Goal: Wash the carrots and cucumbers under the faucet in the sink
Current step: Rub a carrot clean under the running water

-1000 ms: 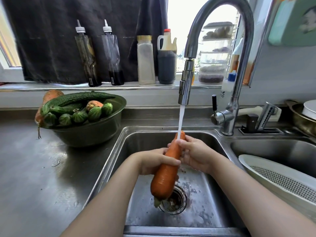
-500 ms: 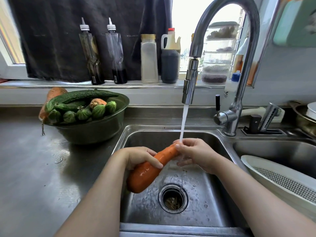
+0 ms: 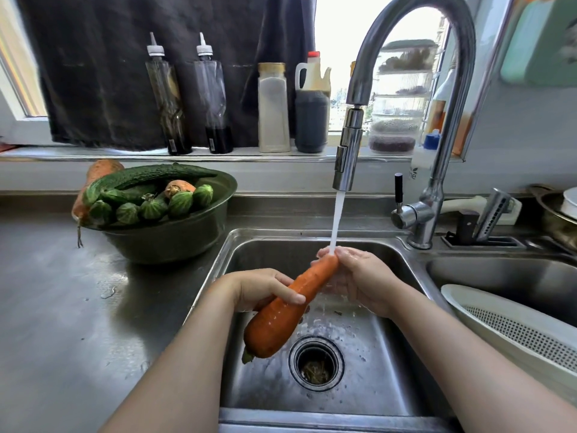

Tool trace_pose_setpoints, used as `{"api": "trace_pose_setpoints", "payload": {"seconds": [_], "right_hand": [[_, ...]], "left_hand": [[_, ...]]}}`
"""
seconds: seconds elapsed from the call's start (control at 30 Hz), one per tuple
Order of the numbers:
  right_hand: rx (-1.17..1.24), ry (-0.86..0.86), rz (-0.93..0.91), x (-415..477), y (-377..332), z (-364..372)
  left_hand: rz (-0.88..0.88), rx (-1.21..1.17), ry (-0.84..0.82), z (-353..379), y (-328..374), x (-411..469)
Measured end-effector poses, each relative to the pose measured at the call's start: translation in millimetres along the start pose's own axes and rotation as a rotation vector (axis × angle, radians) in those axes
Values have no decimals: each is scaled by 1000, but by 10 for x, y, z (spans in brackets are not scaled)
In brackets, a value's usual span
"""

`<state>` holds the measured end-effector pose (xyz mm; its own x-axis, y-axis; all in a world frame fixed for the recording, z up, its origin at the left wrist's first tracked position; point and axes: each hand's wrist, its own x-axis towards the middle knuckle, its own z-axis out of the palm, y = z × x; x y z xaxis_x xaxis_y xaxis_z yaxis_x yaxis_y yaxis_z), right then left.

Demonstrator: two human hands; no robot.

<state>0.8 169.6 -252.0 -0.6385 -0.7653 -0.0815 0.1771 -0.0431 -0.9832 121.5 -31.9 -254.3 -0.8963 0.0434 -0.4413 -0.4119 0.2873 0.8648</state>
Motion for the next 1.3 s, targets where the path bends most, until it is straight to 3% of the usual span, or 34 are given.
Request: {"api": "trace_pose_setpoints", "payload": {"seconds": [0.13, 0.4, 0.53, 0.67, 0.77, 0.9, 1.07, 1.3], "right_hand": [[150, -17, 9, -3, -17, 29], [186, -82, 44, -61, -92, 10], [-180, -8, -16, -73, -49, 91], [-278, 154, -99, -31, -12, 135], [-228, 133, -82, -38, -78, 91], [-98, -38, -13, -89, -91, 6], [-226, 127, -44, -13, 19, 114], [-3, 23, 50, 32, -8, 48]], "left_hand": [[39, -24, 12, 44, 43, 15], [57, 15, 87, -20, 4, -12], [49, 97, 167, -10, 49, -56], [97, 133, 223, 65, 105, -22], [120, 117, 247, 98, 143, -9], [112, 78, 222, 114, 145, -40], [116, 27, 213, 158, 147, 5], [127, 58, 251, 167, 134, 55]]}}
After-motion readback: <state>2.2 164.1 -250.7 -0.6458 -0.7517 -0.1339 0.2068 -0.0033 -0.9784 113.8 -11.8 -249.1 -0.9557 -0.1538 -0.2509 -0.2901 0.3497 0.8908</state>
